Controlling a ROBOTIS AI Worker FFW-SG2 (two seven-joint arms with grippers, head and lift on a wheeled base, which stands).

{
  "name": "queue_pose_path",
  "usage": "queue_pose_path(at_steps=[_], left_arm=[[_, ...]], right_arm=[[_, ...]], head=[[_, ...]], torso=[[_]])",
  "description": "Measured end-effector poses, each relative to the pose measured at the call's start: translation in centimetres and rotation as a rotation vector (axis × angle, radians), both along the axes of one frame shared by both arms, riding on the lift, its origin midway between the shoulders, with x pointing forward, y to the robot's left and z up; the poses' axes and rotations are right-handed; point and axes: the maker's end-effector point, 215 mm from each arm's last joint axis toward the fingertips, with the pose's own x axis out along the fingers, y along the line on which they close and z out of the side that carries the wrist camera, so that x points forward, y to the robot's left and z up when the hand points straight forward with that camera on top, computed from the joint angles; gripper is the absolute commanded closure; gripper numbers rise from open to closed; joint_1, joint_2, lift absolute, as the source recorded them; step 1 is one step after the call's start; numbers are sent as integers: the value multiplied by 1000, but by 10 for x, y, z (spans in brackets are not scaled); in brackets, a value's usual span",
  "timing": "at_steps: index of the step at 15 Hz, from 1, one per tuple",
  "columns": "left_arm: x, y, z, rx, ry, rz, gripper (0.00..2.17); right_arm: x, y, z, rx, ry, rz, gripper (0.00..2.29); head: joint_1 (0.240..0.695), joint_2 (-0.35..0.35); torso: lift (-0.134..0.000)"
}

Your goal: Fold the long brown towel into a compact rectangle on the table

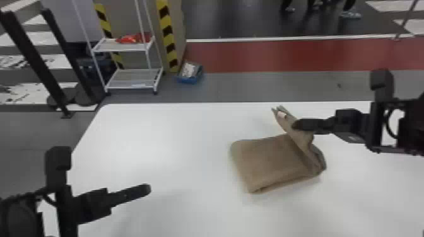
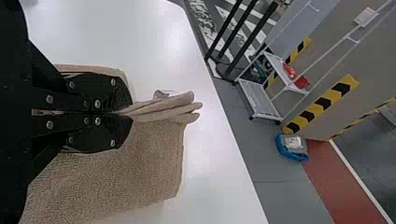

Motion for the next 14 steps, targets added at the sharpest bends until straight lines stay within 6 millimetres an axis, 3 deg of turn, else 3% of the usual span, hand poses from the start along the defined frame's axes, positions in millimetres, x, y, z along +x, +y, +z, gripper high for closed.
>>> queue_pose_path(at_steps=[3, 8, 11, 14], left_arm=[[1, 2, 0, -1, -2, 3, 83], [2, 6, 0, -2, -2, 10, 83], [2, 5, -1, -6, 2, 10, 83], [3, 6, -1, -4, -1, 11, 83]], right_arm=[[-19, 33, -24, -62, 32, 92, 1298], [-42, 59, -47, -96, 69, 176, 1295], [-54, 68, -47, -63, 78, 203, 1295], [-68, 75, -36, -12, 49, 226, 1295]], head=[[695, 165], [695, 209], [695, 224], [695, 234]], torso=[[-125], [-125], [-125], [-125]])
